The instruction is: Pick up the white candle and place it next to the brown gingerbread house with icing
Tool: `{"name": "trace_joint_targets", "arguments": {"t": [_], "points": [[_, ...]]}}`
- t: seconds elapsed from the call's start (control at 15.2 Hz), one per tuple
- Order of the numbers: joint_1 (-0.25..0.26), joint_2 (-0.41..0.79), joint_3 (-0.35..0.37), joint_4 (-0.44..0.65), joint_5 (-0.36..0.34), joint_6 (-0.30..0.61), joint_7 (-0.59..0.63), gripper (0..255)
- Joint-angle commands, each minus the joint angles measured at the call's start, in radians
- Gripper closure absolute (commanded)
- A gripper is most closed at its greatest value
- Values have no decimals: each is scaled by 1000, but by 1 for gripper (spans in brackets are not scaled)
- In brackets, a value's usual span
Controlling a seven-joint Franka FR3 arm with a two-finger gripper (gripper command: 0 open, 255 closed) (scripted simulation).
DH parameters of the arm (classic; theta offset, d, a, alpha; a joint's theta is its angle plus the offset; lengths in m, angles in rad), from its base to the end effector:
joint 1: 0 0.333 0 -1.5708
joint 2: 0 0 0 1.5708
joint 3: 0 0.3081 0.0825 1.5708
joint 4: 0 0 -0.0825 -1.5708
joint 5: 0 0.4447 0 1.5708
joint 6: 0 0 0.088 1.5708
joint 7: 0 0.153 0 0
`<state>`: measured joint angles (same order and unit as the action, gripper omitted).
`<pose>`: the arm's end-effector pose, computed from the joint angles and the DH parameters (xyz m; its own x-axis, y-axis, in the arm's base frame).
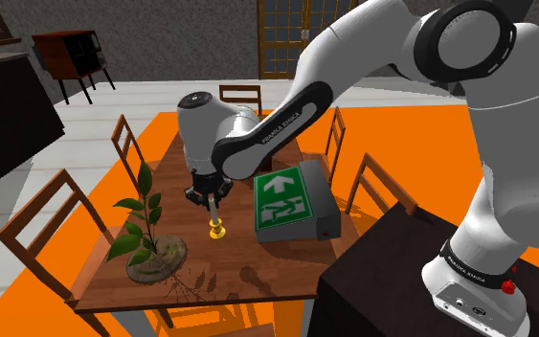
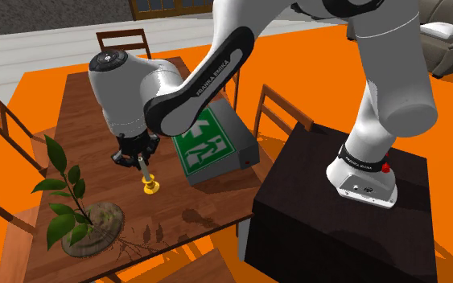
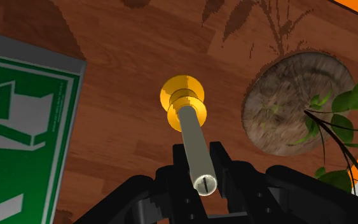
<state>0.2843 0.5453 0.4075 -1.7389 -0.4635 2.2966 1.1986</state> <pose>0.5770 0.4301 0.2018 0.9506 -0.2616 0.1669 -0.2661 -0.9639 0.0051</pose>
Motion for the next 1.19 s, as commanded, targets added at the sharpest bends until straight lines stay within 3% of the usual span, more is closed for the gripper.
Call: {"name": "trace_joint_targets", "arguments": {"t": [0.0,1.12], "points": [[-3,-11,5,7,9,-18,-8,255],[-25,-118,47,83,87,-186,-76,255]]}}
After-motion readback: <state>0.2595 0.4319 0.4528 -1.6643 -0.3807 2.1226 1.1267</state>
